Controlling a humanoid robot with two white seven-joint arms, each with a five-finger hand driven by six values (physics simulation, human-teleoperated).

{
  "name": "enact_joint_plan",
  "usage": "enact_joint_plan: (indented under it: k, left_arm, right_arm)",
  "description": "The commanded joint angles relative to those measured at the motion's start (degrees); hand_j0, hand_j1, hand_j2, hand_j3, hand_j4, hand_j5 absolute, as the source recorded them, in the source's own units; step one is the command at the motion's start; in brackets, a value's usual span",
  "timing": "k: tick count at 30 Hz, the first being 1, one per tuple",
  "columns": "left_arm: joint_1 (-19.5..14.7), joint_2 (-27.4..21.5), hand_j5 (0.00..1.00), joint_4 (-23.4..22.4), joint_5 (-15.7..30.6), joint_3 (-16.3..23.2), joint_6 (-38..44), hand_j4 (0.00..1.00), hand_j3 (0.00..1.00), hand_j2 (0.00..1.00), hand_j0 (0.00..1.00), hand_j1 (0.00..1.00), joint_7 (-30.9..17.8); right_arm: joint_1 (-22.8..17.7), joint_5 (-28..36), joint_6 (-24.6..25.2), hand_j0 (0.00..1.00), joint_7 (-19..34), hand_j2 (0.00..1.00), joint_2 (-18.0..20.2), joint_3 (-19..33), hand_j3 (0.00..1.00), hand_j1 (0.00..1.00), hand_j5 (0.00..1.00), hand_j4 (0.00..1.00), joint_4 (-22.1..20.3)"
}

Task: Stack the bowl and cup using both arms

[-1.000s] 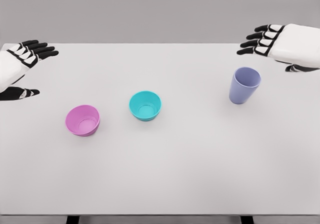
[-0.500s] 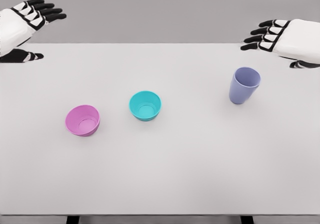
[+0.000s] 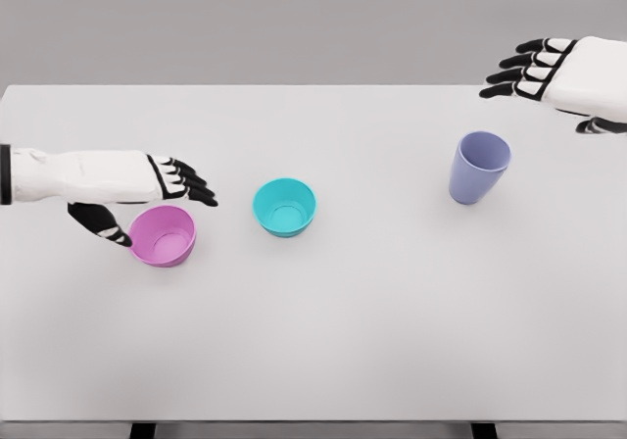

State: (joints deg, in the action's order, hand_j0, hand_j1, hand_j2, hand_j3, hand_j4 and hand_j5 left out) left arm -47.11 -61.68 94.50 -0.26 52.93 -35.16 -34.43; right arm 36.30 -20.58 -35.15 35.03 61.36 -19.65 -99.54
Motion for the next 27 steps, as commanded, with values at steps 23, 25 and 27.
enact_joint_plan:
  k: [23,25,27]
  left_arm:
    - [0.4,-2.1,1.00,5.8,1.1,5.9,20.8,1.00,1.00,1.00,1.00,1.00,-0.6]
    - [0.4,-2.1,1.00,5.8,1.1,6.5,20.9,1.00,1.00,1.00,1.00,1.00,-0.6]
    - [0.4,-2.1,1.00,5.8,-1.3,6.5,21.7,1.00,1.00,1.00,1.00,1.00,-0.6]
  right_arm:
    - [-0.3,0.2,0.2,1.00,0.0,1.00,0.2,0.0,1.00,1.00,1.00,1.00,0.1]
    - [-0.3,0.2,0.2,1.00,0.0,1.00,0.2,0.0,1.00,1.00,1.00,1.00,0.1]
    - [-0.3,0.2,0.2,1.00,0.0,1.00,0.1,0.0,1.00,1.00,1.00,1.00,0.1]
